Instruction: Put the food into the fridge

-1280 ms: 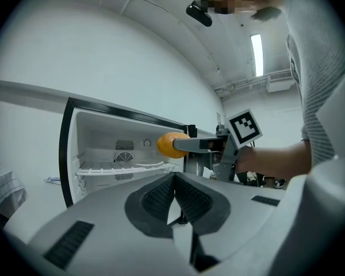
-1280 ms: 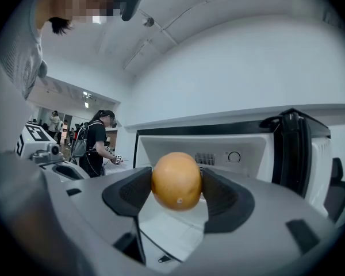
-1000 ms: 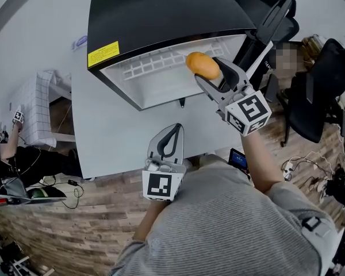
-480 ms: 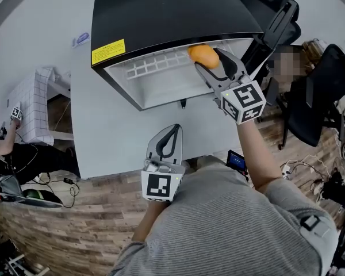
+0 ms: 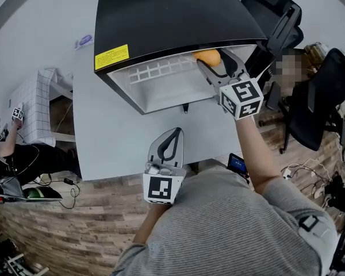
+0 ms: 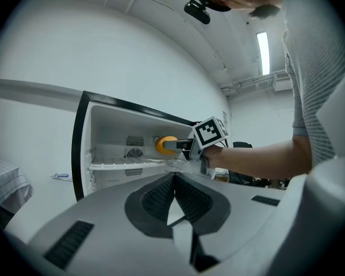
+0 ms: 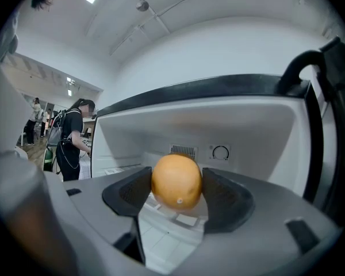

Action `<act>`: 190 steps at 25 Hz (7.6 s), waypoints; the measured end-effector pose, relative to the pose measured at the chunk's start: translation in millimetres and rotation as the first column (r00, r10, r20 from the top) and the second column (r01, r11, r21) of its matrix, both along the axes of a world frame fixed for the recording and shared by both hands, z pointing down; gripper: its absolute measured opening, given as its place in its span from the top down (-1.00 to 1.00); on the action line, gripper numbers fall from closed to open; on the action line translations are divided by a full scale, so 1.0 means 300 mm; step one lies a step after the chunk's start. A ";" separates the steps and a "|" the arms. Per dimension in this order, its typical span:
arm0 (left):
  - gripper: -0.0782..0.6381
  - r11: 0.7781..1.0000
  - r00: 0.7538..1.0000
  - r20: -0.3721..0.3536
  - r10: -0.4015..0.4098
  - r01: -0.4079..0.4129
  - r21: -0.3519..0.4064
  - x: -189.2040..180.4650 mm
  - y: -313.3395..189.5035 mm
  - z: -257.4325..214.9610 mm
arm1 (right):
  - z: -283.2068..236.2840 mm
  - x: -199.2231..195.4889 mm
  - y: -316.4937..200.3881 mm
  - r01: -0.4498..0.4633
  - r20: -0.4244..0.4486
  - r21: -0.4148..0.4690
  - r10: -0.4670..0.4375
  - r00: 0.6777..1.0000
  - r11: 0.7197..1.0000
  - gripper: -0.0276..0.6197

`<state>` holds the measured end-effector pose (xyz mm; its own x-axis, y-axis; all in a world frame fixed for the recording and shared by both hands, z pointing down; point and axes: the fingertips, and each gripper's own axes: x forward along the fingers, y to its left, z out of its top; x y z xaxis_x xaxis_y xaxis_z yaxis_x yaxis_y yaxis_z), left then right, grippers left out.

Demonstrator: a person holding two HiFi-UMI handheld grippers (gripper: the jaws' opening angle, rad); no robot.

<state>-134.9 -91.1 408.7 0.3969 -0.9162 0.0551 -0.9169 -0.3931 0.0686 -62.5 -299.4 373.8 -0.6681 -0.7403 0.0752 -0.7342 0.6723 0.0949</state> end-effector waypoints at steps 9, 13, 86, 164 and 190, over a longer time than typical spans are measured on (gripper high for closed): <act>0.75 1.000 1.000 0.013 0.000 0.000 -0.009 -0.014 -0.015 0.011 | 0.026 -0.008 -0.068 -0.033 -0.004 -0.009 0.033 0.999 0.999 0.08; 0.75 1.000 1.000 0.013 -0.001 0.002 -0.021 -0.027 -0.023 0.019 | 0.031 -0.018 -0.102 -0.050 -0.014 -0.005 0.050 0.999 0.999 0.08; 0.75 1.000 1.000 0.028 -0.004 0.004 -0.011 -0.012 0.021 0.013 | 0.087 -0.074 -0.108 -0.129 -0.300 0.047 0.137 0.944 0.991 -0.26; 0.75 0.999 0.997 0.062 0.053 -0.053 0.008 0.149 0.087 -0.001 | 0.023 0.096 0.325 -0.014 -0.195 0.080 0.030 0.980 0.997 0.88; 0.75 0.998 0.996 0.072 0.055 -0.056 0.013 0.136 0.060 0.006 | 0.095 0.165 0.614 0.055 -0.113 0.004 -0.054 0.992 0.998 0.87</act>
